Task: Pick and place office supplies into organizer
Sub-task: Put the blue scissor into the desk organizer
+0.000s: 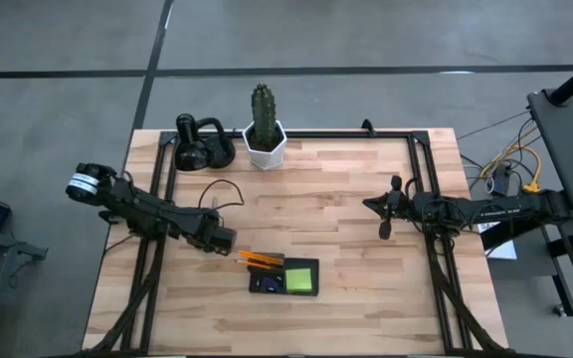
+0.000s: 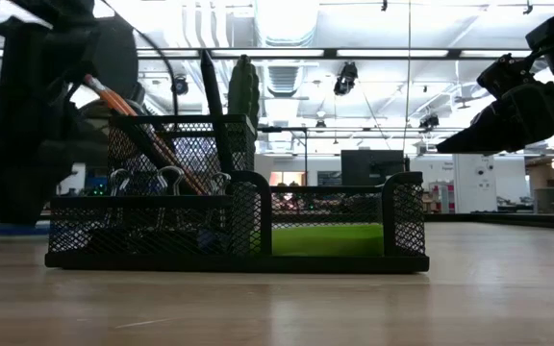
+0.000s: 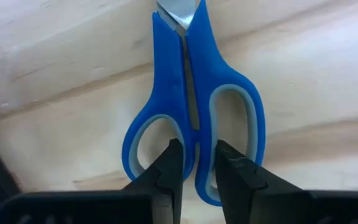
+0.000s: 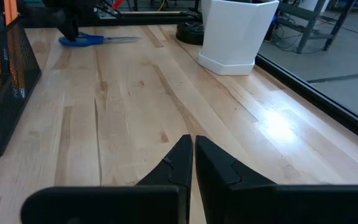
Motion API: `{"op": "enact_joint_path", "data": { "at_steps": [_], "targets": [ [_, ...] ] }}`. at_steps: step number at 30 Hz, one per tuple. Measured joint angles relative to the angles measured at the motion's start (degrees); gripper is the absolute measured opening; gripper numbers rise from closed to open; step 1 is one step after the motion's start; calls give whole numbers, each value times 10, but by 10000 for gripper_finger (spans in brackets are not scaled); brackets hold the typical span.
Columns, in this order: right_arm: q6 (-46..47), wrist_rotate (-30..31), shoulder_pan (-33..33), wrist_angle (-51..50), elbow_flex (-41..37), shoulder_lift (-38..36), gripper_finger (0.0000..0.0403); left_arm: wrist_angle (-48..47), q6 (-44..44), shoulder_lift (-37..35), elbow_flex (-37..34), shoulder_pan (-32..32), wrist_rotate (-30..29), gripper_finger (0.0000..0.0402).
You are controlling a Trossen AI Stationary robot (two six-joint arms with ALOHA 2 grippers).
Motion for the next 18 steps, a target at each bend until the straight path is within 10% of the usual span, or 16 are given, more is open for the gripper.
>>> {"op": "enact_joint_path", "data": {
  "at_steps": [18],
  "targets": [
    [0,0,0,-2,0,0,8,-137,43,-2,136,-8,2,52]
  ]
}}
